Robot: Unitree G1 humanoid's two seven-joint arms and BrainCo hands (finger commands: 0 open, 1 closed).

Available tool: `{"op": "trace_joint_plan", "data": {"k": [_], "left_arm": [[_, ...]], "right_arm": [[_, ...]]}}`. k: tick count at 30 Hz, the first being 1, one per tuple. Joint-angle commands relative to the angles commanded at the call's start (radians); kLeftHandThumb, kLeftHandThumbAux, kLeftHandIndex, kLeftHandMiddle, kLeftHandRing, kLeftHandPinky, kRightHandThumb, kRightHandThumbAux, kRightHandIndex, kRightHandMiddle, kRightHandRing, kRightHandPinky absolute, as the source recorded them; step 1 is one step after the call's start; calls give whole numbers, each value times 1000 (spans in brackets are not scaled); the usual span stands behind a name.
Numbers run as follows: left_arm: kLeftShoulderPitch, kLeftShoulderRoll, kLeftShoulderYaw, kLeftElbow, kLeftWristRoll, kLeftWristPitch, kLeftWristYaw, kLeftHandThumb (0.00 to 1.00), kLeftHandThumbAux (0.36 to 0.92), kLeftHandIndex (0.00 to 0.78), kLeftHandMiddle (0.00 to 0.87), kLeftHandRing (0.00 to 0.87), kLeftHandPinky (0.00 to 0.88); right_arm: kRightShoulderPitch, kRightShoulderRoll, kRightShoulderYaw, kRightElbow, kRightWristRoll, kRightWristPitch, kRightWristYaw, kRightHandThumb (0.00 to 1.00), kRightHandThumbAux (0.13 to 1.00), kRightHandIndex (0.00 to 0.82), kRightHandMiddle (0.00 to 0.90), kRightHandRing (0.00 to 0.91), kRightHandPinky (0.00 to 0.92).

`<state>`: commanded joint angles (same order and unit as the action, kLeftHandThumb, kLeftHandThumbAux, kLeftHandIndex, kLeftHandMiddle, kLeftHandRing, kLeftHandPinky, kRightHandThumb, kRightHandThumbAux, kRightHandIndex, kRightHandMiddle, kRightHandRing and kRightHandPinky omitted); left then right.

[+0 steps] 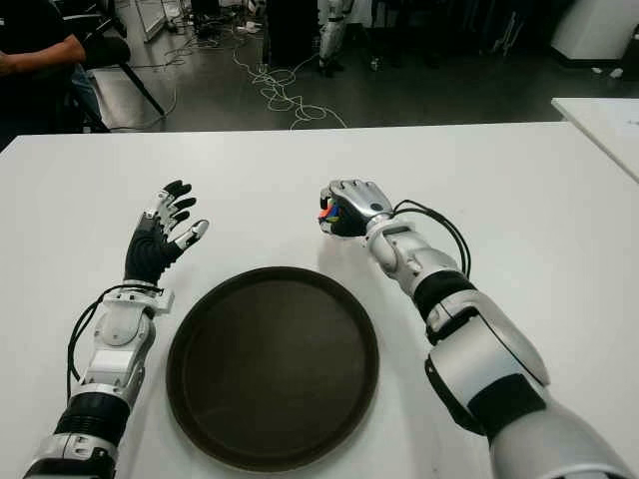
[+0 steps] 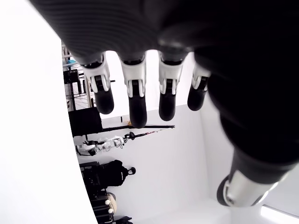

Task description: Pick up the Rubik's Cube and put it in the plate

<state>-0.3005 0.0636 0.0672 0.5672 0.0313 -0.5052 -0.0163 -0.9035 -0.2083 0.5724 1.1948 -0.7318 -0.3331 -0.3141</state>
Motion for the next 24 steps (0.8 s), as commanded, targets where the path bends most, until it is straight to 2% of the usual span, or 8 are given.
{"op": "trace_joint_plan", "data": {"k": [10,17,24], "left_arm": [[-6,2,3,20,-8,-17,-10,54,696,75,145,132,118],[-8,4,0,21,-4,-18,-8,42,684,75,152,137,123],[-12,4,0,32,6,-18,4,55,707,81,153,136,124]], "right_arm": [[13,-15,-4,-60,-2,-4,-29,701,737,405,351,384,451],[43,-44,-27,-171,9,-12,-25,701,737,406,360,387,436],[92,-78,-62,-296,15,-22,-23,699,736,407,374,399,442]]}}
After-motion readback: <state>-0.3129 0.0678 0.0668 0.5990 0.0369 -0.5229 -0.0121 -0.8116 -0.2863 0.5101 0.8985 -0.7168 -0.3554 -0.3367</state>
